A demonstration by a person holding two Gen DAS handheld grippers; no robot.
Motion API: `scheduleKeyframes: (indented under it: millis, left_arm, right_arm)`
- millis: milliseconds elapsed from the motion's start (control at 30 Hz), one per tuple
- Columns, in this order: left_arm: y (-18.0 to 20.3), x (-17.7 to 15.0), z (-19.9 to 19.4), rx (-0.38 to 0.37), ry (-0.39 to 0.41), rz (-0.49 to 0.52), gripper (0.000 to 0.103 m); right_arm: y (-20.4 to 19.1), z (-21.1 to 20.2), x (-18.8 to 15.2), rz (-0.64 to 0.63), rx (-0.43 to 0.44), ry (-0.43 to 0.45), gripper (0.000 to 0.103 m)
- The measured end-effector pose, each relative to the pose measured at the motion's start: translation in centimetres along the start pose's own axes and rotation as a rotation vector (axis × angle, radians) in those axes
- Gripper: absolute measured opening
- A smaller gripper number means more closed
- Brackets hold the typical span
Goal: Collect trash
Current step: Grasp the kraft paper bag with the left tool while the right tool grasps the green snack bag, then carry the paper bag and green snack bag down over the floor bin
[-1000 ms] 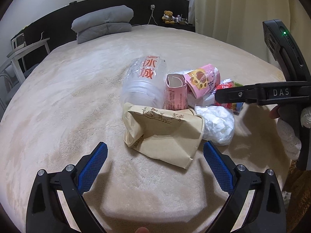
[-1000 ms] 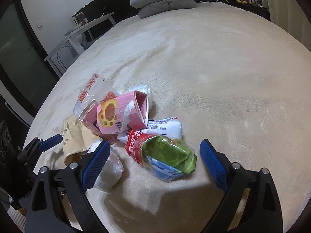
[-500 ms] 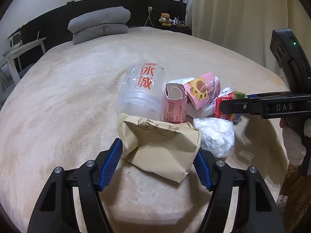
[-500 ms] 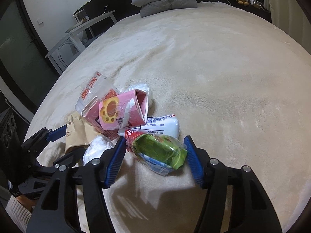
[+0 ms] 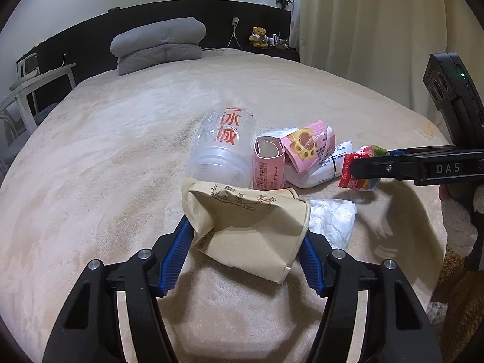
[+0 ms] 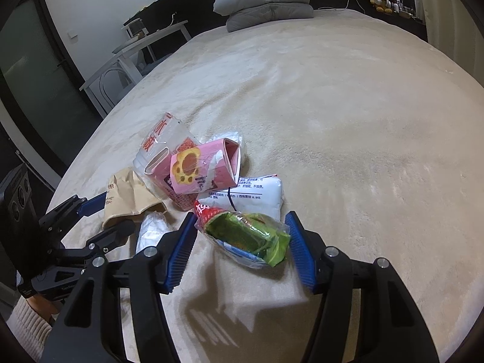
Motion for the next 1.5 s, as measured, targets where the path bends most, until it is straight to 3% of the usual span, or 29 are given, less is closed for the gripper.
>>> scheduleKeyframes:
  millis: [833,1500]
  left_arm:
    - [1.5,-0.9,-7.2,0.045,0.099,-0.066,0.064]
    - [6.2,-4.0,-13.7,-0.001,0.190,-0.108,0.064]
  right_arm:
    - [-0.3,-6.8,-3.0,0.008,0.023,0.095,0.060]
    - [-1.5,-12.2,-8.7,0.012,0.036,0.137,0.060]
Point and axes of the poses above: each gripper's, at about its wrist camera, not at the fingertips, and z roughly the way its jaws point, y to its right, x to its top, the point moved 9 cm from there along z, roughly the way its jaws point, and after that the axes turned 7 degrees about -z, right-handed, at the moved point
